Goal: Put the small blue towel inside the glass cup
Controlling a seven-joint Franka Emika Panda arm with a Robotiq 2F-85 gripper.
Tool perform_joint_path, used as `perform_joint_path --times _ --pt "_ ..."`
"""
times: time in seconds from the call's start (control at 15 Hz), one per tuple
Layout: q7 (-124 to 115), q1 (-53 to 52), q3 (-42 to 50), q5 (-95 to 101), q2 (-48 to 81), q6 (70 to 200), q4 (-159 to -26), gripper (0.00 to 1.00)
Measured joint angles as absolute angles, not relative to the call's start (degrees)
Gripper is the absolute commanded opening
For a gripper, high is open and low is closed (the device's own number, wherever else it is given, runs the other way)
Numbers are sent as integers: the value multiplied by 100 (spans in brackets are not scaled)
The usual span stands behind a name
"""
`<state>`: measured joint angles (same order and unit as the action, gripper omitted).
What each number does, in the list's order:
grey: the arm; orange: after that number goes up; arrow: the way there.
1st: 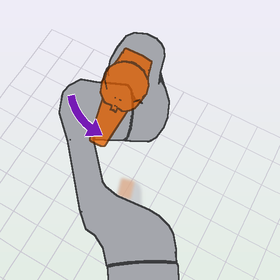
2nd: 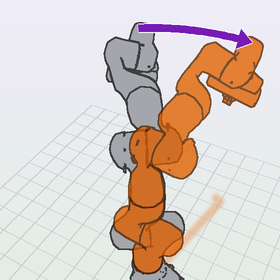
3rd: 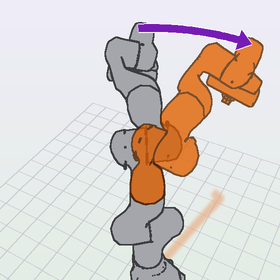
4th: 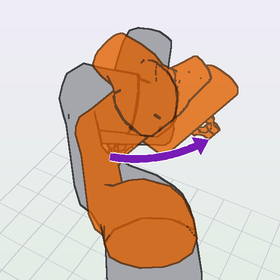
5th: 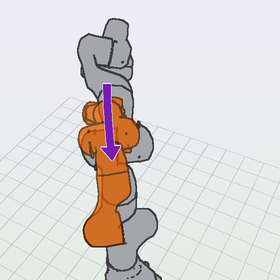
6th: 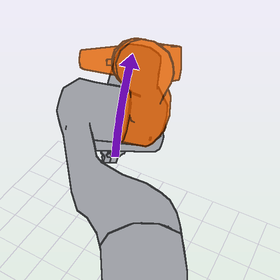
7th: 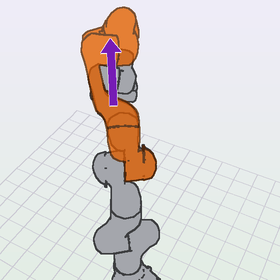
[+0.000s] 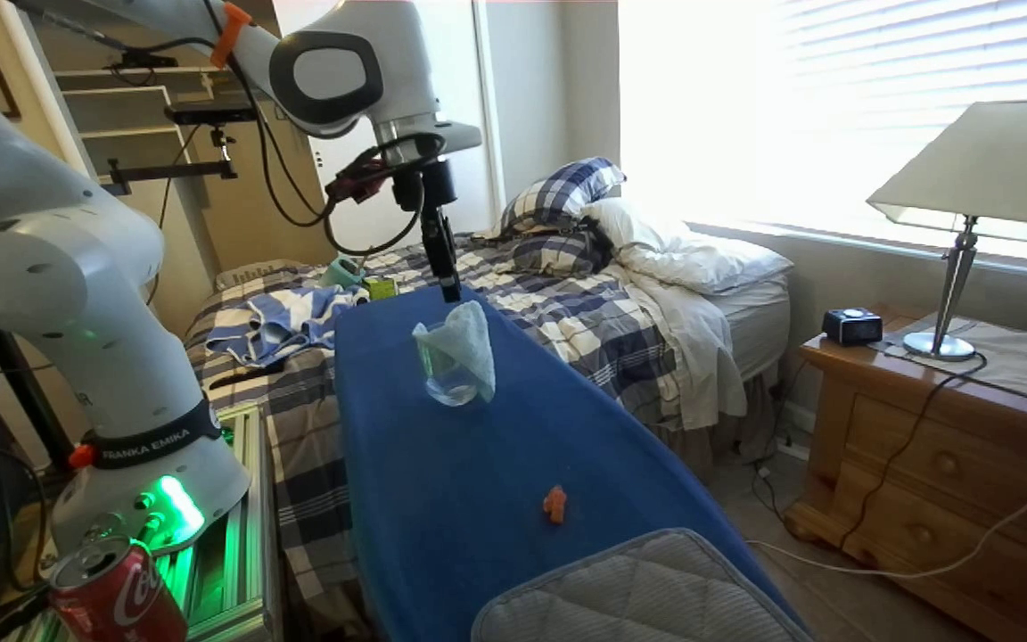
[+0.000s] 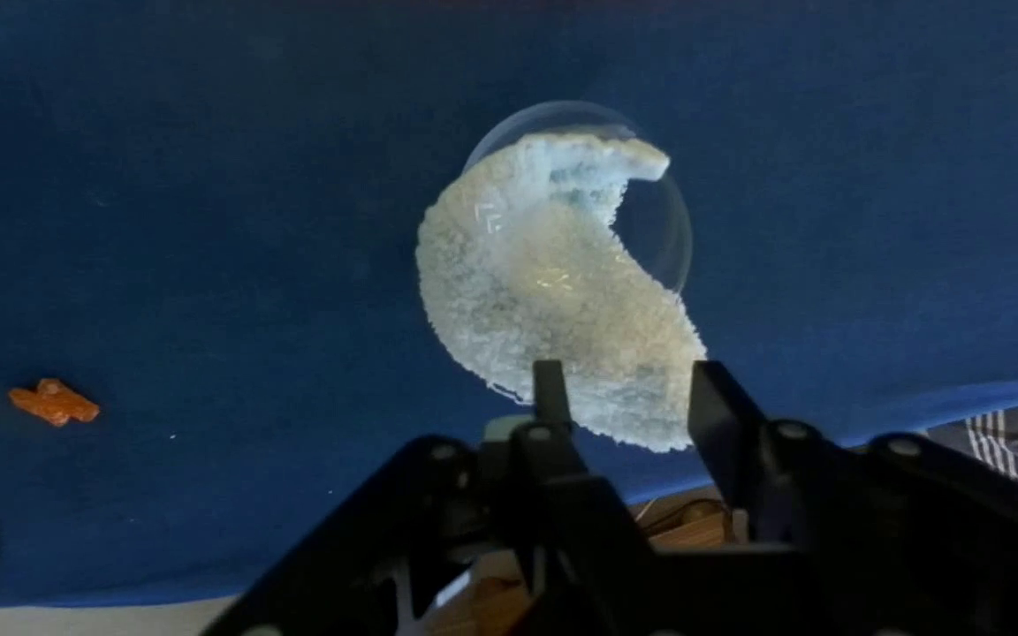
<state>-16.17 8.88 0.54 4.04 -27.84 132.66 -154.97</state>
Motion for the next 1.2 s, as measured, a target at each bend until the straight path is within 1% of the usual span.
perform_joint_path --times 0.13,0.27,0.47,0.73,1.2 --pt "-1617 921 114 390 -2812 13212 -15417 88" --pt "-1616 988 236 350 -2776 13156 -15328 100" --pt "-1605 1081 530 194 -2559 13057 -15143 100" --pt "-1614 1183 873 -107 -1935 12803 -14750 100" --pt "-2013 1223 1017 -457 -590 12482 -13960 100"
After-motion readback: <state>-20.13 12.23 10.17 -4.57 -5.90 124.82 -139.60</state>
